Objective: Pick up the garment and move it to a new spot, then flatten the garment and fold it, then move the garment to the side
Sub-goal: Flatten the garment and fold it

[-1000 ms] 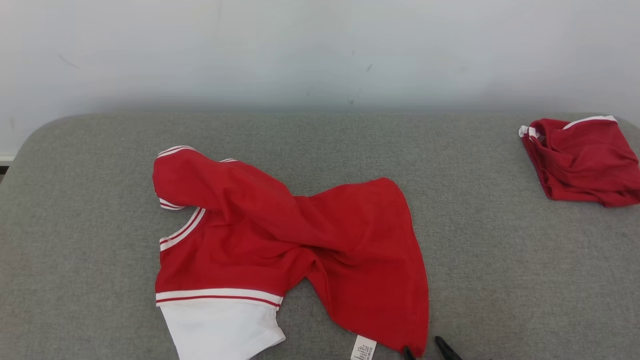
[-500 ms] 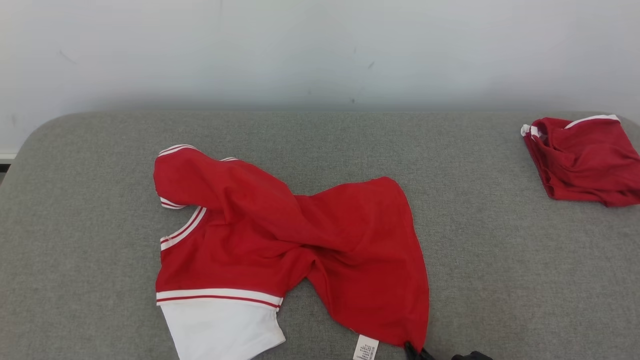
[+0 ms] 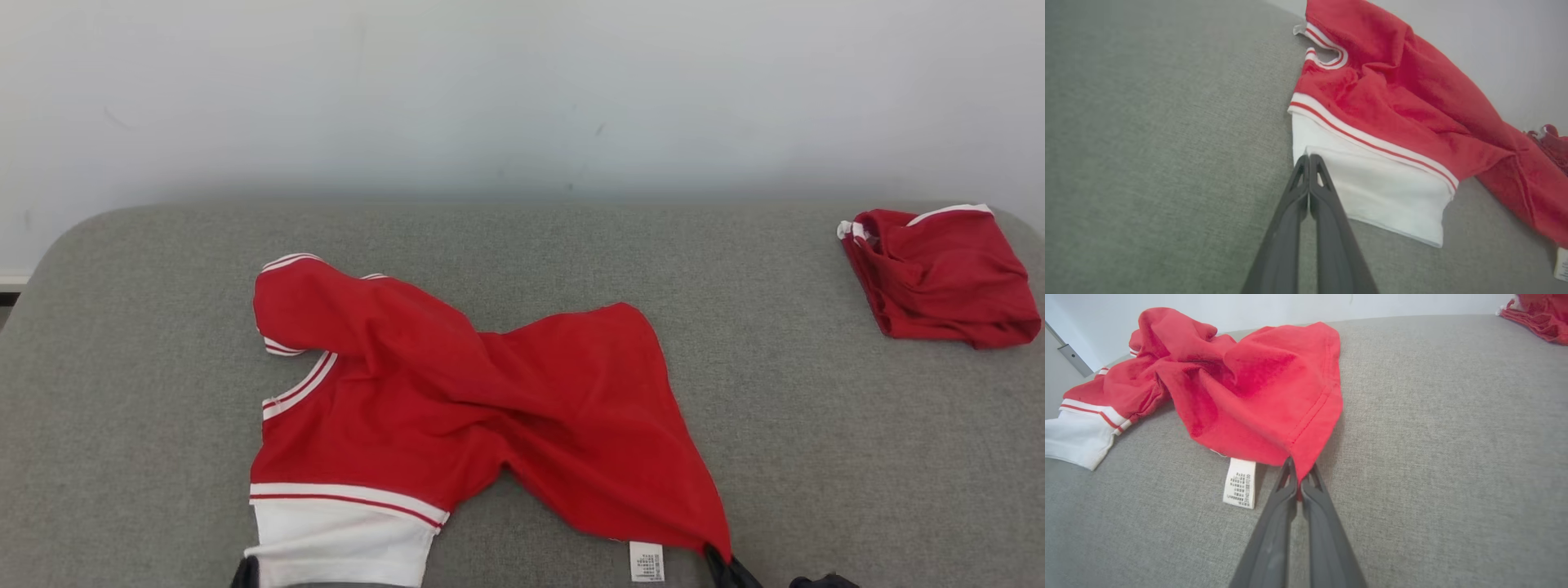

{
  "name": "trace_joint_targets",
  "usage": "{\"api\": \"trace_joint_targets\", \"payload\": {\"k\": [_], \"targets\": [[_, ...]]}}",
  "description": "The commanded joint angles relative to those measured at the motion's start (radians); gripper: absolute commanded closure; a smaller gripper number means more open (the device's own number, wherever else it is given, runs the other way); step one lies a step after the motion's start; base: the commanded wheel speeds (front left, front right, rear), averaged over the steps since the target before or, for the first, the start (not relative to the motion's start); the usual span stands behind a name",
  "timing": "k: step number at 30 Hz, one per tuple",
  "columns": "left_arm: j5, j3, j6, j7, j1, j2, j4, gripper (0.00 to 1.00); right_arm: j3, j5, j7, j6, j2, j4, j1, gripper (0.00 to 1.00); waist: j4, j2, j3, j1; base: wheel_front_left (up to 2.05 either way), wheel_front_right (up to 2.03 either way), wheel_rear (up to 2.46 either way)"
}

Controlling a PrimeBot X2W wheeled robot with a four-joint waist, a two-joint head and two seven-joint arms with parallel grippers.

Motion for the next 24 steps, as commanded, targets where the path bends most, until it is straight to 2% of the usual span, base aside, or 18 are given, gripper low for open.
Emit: {"api": "trace_joint_targets", "payload": {"k": [1,6,12,18,24], "targets": [[0.012,0.009,-0.006,-0.002,0.011,0.005,-0.022,1.00,0.000,0.011,0.005,-0.003,-0.009,-0.017,0.011,1.00,-0.004,-0.0001,-0.003,-0.0001,0.00,0.00,0.00],[0.024,0.033,0.006,0.015,-0.031,0.050,-0.169,1.00,0.020,0.136,0.050,-0.003,-0.051,-0.136,-0.004,1.00,-0.027,-0.0001,0.006,-0.0001,0.00,0.00,0.00],[0.087,-0.008,0.014,0.137,-0.186,0.137,-0.320,1.00,0.044,0.246,0.118,-0.003,-0.112,-0.252,-0.108,1.00,-0.056,-0.0001,0.045,-0.0001,0.00,0.00,0.00],[0.094,-0.052,0.003,0.283,-0.466,0.219,-0.408,1.00,0.015,0.340,0.204,-0.003,-0.141,-0.314,-0.299,1.00,-0.082,-0.0001,0.133,-0.0001,0.00,0.00,0.00],[0.091,-0.147,-0.004,0.386,-0.826,0.287,-0.350,1.00,-0.025,0.427,0.326,-0.003,-0.130,-0.308,-0.577,1.00,-0.098,-0.0001,0.254,-0.0001,0.00,0.00,0.00]]}}
